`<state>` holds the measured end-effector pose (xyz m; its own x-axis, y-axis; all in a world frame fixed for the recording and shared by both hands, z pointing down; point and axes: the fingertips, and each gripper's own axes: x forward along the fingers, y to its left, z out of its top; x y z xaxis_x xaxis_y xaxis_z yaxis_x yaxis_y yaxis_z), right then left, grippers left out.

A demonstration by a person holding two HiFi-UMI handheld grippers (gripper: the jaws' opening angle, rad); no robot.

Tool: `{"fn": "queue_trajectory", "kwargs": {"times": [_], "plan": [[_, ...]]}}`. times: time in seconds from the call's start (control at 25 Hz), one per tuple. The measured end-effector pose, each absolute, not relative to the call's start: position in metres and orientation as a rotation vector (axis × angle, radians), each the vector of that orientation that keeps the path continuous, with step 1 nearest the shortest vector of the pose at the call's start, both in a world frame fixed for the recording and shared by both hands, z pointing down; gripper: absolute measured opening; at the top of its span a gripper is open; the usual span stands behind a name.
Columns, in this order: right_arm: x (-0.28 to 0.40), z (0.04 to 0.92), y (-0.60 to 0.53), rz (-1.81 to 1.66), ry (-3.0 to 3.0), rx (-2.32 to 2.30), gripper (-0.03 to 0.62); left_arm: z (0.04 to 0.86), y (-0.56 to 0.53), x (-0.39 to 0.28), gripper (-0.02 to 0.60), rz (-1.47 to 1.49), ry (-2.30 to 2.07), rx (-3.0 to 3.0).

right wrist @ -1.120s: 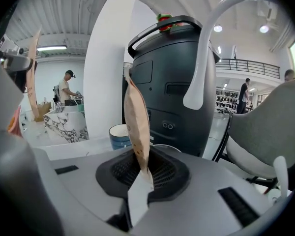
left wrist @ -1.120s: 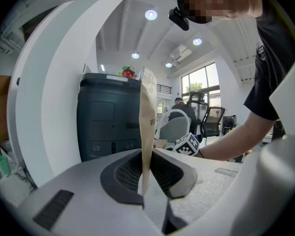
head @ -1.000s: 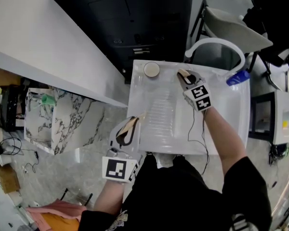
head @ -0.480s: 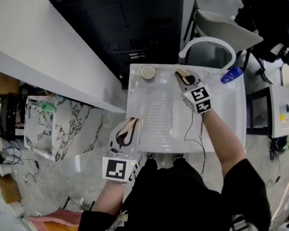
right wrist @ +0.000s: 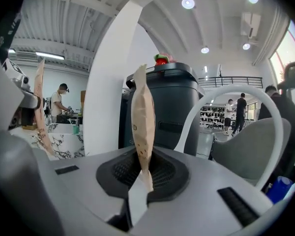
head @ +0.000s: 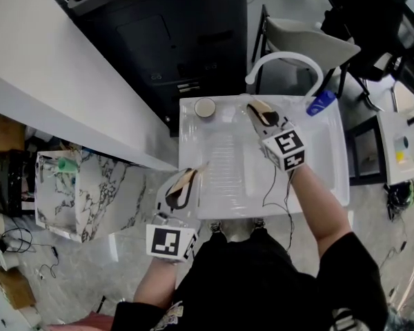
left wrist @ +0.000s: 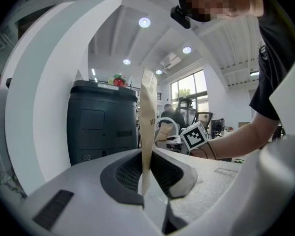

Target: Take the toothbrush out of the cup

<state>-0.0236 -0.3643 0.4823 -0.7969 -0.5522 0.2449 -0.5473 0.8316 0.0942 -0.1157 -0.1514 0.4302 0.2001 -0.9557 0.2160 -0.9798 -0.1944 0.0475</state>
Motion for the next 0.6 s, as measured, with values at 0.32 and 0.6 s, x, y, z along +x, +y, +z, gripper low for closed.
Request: {"fn": "queue_trajectory", "kwargs": {"times": [0.32, 0.6], "plan": [[-0.010, 0.436, -0.335, -0.051, -2.826, 0.931, 0.028, 0.423, -0.148, -0.115, 0.043, 0.171, -1.837, 2.340], [0.000, 0.394, -0.303, -0.025, -2.824, 1.011, 0.026, 0.417, -0.145, -0.116, 0.043, 0.144, -1.801, 2.384]]}}
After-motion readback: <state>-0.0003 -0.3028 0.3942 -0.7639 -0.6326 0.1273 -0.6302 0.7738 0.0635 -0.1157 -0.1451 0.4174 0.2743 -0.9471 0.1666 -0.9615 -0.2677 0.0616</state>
